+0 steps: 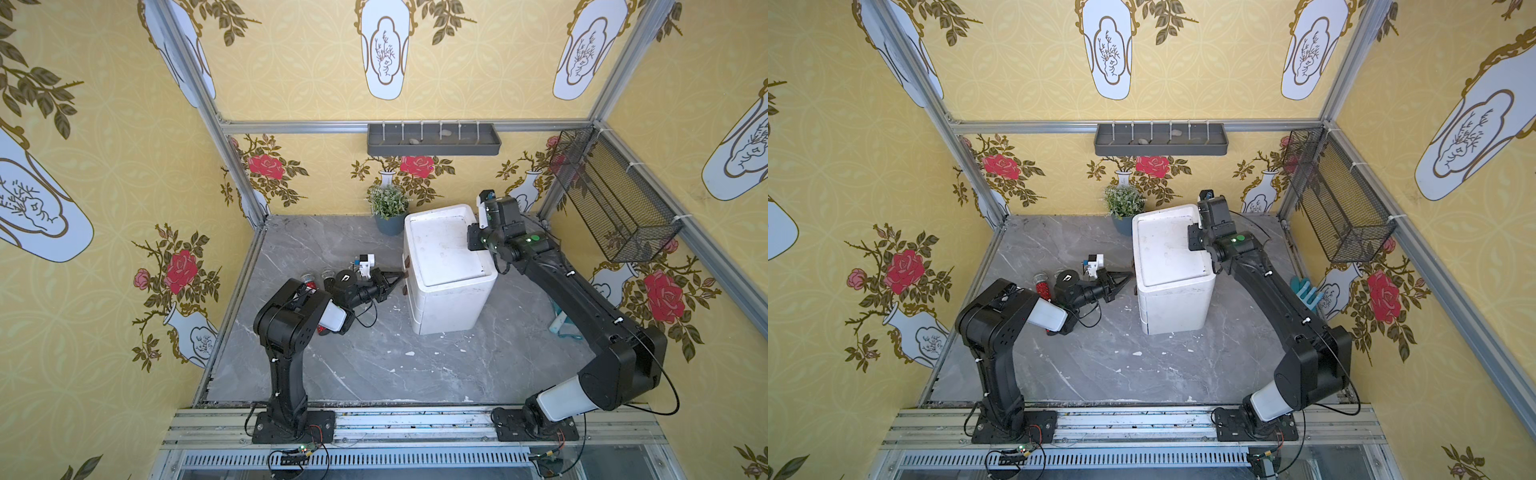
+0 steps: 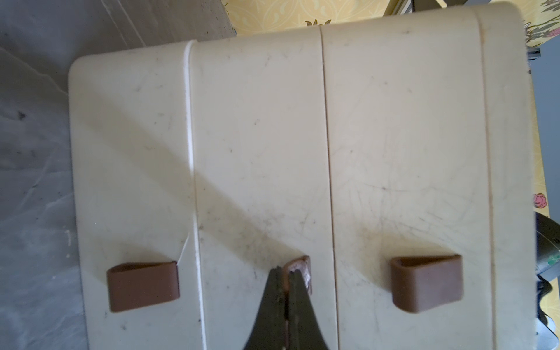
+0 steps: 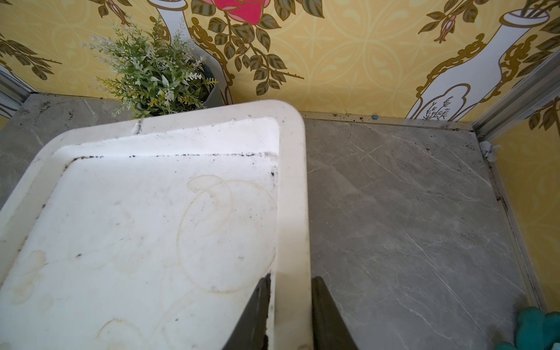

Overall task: Take the microphone out of the drawer
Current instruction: Open the drawer in the storage box.

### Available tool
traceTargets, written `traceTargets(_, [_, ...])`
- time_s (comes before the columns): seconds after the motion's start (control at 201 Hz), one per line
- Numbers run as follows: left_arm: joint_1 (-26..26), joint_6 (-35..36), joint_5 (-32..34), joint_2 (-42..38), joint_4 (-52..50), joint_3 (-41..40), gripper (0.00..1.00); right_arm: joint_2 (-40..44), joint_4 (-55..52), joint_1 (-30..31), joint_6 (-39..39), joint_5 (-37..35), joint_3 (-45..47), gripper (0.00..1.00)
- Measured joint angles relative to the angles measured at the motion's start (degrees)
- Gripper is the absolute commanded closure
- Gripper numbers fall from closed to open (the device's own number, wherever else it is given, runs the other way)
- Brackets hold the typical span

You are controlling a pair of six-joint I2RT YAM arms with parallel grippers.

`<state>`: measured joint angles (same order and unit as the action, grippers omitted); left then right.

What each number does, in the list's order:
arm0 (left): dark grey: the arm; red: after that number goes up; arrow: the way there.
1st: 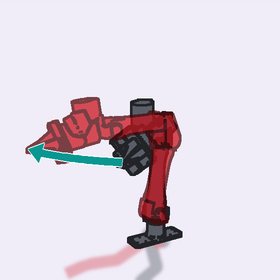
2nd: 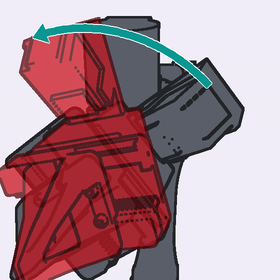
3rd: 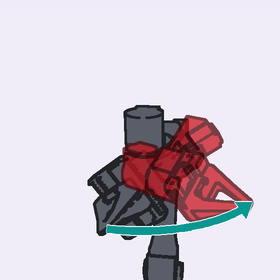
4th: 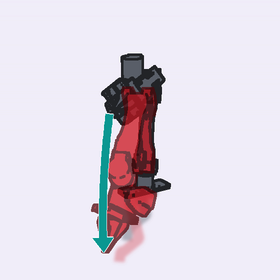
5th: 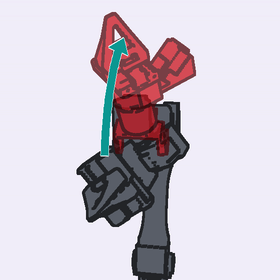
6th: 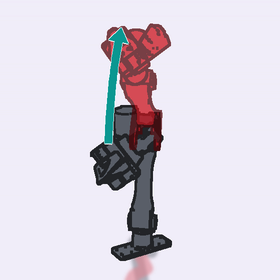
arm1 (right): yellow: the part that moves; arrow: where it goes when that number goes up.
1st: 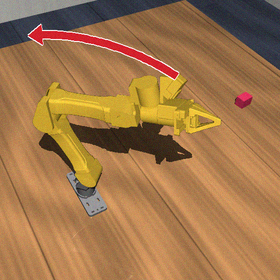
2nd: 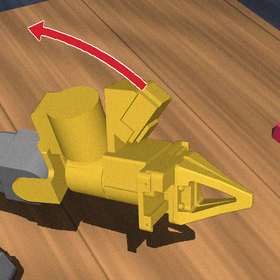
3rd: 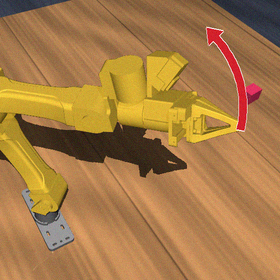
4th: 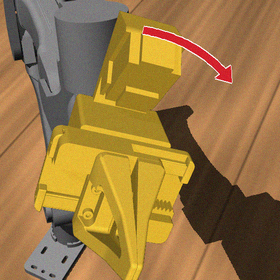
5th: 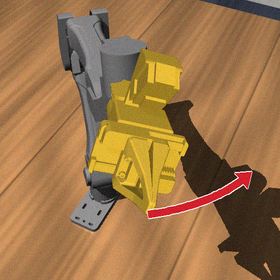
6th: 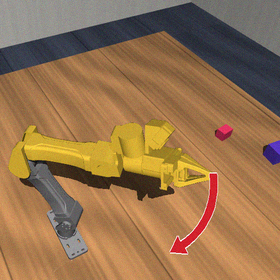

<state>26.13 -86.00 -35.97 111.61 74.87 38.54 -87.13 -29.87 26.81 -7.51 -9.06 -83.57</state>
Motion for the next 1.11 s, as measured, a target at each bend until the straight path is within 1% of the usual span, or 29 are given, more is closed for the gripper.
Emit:
traceTargets(0.105, [-0.50, 0.00, 0.07, -0.50, 1.22, -1.31, 1.00, -0.24, 0.15, 0.22, -0.02, 0.17, -0.22, 0.74])
traceTargets(0.244, [-3.67, 0.02, -1.33, -2.60, 1.79, -4.35, 1.00, -0.28, 0.20, 0.42, -0.09, 1.11, -0.24, 0.74])
traceTargets(0.443, [-6.64, 0.11, -1.53, -5.22, 2.16, -8.24, 1.00, -0.70, -0.37, 0.42, -0.11, 0.87, -0.76, 0.75])
traceTargets(0.727, [-9.38, 0.63, -1.51, -7.74, 2.62, -11.63, 1.00, -1.03, -1.22, 0.52, -0.13, -0.33, -1.38, 0.82])
traceTargets(1.105, [-12.31, 1.55, -1.49, -9.97, 2.62, -14.49, 1.00, -1.03, -1.81, -0.04, -0.37, -0.66, -1.77, 0.82])
